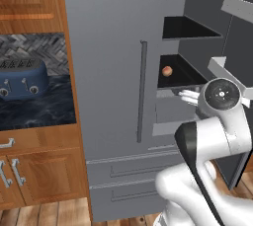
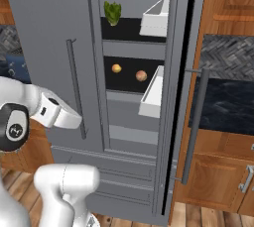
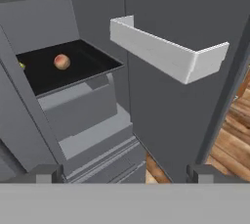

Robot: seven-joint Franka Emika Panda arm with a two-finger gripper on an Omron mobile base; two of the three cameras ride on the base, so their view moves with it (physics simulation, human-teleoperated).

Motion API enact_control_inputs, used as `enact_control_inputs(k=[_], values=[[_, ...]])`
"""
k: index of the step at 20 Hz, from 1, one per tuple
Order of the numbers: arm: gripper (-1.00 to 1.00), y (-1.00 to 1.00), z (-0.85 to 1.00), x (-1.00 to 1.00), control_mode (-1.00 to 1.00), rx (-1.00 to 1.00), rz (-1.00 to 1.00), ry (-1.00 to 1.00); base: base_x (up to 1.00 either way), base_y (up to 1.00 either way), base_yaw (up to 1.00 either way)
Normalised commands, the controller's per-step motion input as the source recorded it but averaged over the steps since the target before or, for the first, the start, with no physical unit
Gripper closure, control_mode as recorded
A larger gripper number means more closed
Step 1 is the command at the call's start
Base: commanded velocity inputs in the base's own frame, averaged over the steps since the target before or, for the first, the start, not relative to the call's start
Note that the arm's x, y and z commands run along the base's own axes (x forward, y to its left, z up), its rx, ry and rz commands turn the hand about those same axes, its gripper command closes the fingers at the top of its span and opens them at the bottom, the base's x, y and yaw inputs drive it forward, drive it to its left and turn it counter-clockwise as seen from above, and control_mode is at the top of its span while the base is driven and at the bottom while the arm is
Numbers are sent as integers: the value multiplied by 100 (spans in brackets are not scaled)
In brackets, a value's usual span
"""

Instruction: Place the peach in the correct fridge rack based on whether it is a fruit or vegetable. Finally, close the fridge door.

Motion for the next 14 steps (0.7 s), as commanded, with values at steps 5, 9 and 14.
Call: enact_control_inputs(k=[5,9,14], values=[[-100,-48,-8,-2,-100,8,2,2,0,0,0],[-100,-70,-18,-8,-100,10,10,1,0,0,0],[-100,-78,-35,-29,-100,7,15,1,0,0,0]])
